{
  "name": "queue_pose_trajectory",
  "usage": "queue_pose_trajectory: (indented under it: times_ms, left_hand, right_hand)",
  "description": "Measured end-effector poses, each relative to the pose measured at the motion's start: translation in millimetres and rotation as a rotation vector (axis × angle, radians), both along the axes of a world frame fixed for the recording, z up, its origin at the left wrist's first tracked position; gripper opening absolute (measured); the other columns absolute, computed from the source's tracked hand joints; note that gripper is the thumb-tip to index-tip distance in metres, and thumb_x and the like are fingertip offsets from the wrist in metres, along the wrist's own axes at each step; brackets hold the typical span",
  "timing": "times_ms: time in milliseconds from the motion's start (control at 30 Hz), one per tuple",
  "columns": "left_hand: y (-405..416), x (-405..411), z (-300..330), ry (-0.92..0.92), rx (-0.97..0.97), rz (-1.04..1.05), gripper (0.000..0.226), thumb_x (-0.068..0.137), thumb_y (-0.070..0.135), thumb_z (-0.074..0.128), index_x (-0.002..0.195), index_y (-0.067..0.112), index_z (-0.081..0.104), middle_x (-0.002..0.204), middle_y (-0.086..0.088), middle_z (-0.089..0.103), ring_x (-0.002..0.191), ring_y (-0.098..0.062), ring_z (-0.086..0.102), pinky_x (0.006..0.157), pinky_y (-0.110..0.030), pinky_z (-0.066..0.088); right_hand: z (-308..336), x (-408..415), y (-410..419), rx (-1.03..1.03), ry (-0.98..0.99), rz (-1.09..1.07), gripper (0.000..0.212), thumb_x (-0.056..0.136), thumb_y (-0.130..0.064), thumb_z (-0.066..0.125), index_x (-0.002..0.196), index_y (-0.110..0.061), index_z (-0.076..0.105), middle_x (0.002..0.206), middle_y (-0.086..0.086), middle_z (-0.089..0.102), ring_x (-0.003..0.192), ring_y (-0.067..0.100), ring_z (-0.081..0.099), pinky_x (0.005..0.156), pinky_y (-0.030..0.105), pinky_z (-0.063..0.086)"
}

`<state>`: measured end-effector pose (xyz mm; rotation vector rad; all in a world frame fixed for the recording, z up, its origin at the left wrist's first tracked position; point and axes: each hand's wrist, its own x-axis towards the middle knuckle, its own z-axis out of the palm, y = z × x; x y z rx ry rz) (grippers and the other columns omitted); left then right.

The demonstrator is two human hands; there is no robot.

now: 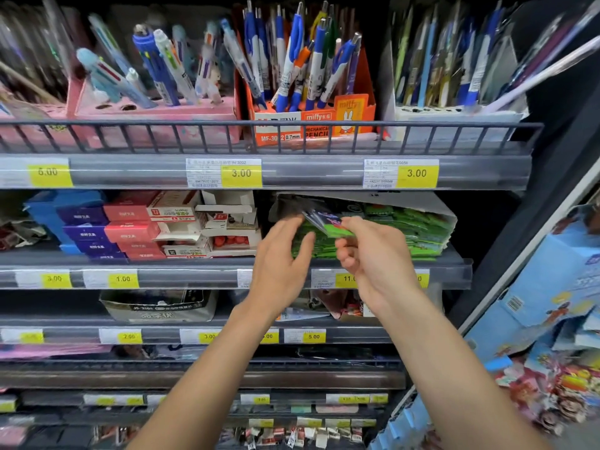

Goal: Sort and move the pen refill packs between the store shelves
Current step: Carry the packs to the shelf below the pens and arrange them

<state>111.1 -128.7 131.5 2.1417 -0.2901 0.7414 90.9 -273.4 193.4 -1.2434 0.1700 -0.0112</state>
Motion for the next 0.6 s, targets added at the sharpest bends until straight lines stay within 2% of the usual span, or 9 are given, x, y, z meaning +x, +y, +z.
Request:
queue_pose_trajectory:
  times_ms: [67, 200, 333, 400, 467, 533, 600]
  left_hand:
    - [-0.2, 1.4, -3.2, -0.043, 0.07, -0.001, 0.027, 0.103, 0.014, 0.064, 0.127, 0.005, 0.069, 0.115, -0.005, 0.07, 0.101, -0.017, 0.063, 0.088, -0.034, 0.053]
    - [0.8, 5.2, -5.3, -0.082, 0.115, 0.033, 0.028, 0.103, 0.015, 0.065, 0.127, 0.002, 0.07, 0.114, -0.01, 0.072, 0.103, -0.021, 0.066, 0.089, -0.031, 0.052]
    - [-2.4, 4.8, -2.4, -0.087, -0.053, 0.062, 0.036, 0.104, 0.018, 0.061, 0.135, 0.001, 0.062, 0.123, -0.013, 0.067, 0.111, -0.019, 0.062, 0.097, -0.037, 0.053]
    - [-2.7, 2.5, 0.4, -0.118, -0.065, 0.007, 0.045, 0.104, 0.025, 0.059, 0.143, 0.003, 0.055, 0.128, -0.012, 0.063, 0.116, -0.018, 0.059, 0.101, -0.029, 0.05]
    - [-2.7, 3.9, 0.6, -0.151, 0.037, -0.05, 0.047, 0.104, 0.033, 0.058, 0.144, 0.007, 0.058, 0.133, -0.01, 0.062, 0.121, -0.017, 0.059, 0.104, -0.026, 0.047]
    - [-3.2, 8.5, 0.1, -0.161, 0.103, -0.046, 0.04, 0.103, 0.031, 0.063, 0.135, 0.009, 0.068, 0.131, -0.012, 0.067, 0.122, -0.024, 0.063, 0.104, -0.04, 0.053]
    - [-4.0, 12.8, -0.9, -0.185, 0.09, -0.018, 0.031, 0.1, 0.023, 0.069, 0.126, 0.007, 0.075, 0.122, -0.014, 0.073, 0.115, -0.028, 0.068, 0.098, -0.047, 0.057]
  right_hand:
    - [-5.3, 3.1, 4.1, 0.008, -0.037, -0.05, 0.015, 0.095, -0.006, 0.06, 0.084, -0.005, 0.071, 0.055, 0.003, 0.06, 0.047, 0.011, 0.052, 0.041, 0.019, 0.04]
    - [-17.5, 15.3, 11.3, -0.059, -0.068, -0.18, 0.012, 0.096, -0.005, 0.059, 0.099, -0.008, 0.07, 0.053, 0.001, 0.063, 0.047, 0.013, 0.055, 0.044, 0.021, 0.044]
    - [-28.2, 26.9, 17.2, -0.094, -0.102, -0.233, 0.012, 0.097, -0.011, 0.062, 0.108, -0.014, 0.061, 0.055, 0.003, 0.068, 0.048, 0.015, 0.061, 0.046, 0.023, 0.049]
    - [-29.7, 29.8, 16.0, -0.118, -0.116, -0.231, 0.013, 0.097, -0.017, 0.066, 0.107, -0.013, 0.059, 0.058, 0.005, 0.07, 0.048, 0.017, 0.062, 0.046, 0.025, 0.049]
    - [-30.0, 31.4, 9.5, -0.167, -0.121, -0.17, 0.02, 0.097, -0.029, 0.068, 0.104, -0.012, 0.061, 0.061, 0.007, 0.072, 0.048, 0.019, 0.063, 0.046, 0.027, 0.049]
    - [-31.7, 29.1, 1.0, -0.299, -0.145, -0.087, 0.031, 0.099, -0.044, 0.061, 0.095, -0.013, 0.065, 0.064, 0.007, 0.074, 0.049, 0.02, 0.066, 0.046, 0.03, 0.051]
    - [-40.3, 28.5, -11.3, -0.696, -0.332, -0.243, 0.037, 0.101, -0.047, 0.054, 0.086, -0.016, 0.068, 0.064, -0.001, 0.072, 0.054, 0.016, 0.066, 0.055, 0.035, 0.054]
